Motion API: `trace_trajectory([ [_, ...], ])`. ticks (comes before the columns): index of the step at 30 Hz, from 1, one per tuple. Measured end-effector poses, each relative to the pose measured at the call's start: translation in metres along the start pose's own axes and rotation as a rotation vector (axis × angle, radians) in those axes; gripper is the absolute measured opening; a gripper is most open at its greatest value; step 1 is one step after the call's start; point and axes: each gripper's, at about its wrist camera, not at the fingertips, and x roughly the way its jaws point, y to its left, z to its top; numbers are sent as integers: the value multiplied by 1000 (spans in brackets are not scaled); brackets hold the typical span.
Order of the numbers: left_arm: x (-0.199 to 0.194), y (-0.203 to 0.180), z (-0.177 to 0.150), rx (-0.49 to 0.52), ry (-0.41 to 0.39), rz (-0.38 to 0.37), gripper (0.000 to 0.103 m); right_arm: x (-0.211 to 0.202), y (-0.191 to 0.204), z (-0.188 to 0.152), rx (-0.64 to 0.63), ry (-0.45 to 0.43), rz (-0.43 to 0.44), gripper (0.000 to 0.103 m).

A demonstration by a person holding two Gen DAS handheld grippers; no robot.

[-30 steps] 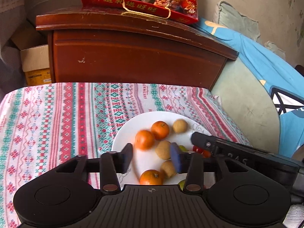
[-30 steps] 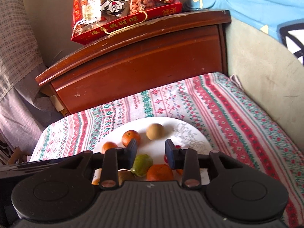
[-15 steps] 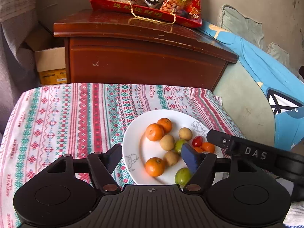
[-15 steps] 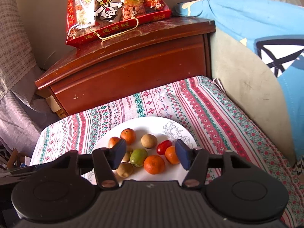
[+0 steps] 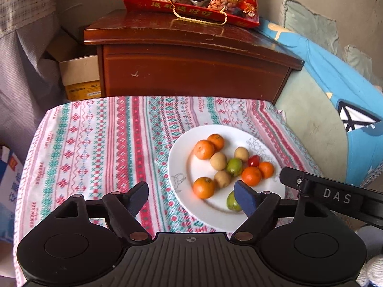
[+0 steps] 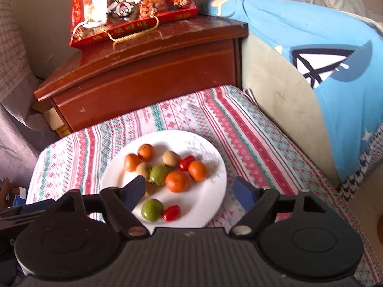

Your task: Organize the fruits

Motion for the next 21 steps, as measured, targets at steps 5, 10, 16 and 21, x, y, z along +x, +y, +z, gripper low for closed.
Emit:
trace_trajectory([
  [5,0,-1,-2,13,42,50,83,1,3,-4,-6,55,-48,86],
  [10,5,-1,-3,22,78,96,86,8,4,-7,-11,96,-75,88],
  [16,13,0,-2,12,122,126,87,16,7,-10,-29,136,-103,90],
  [21,17,0,-3,23,146,146,87,21,11,-11,-63,154,-128,91],
])
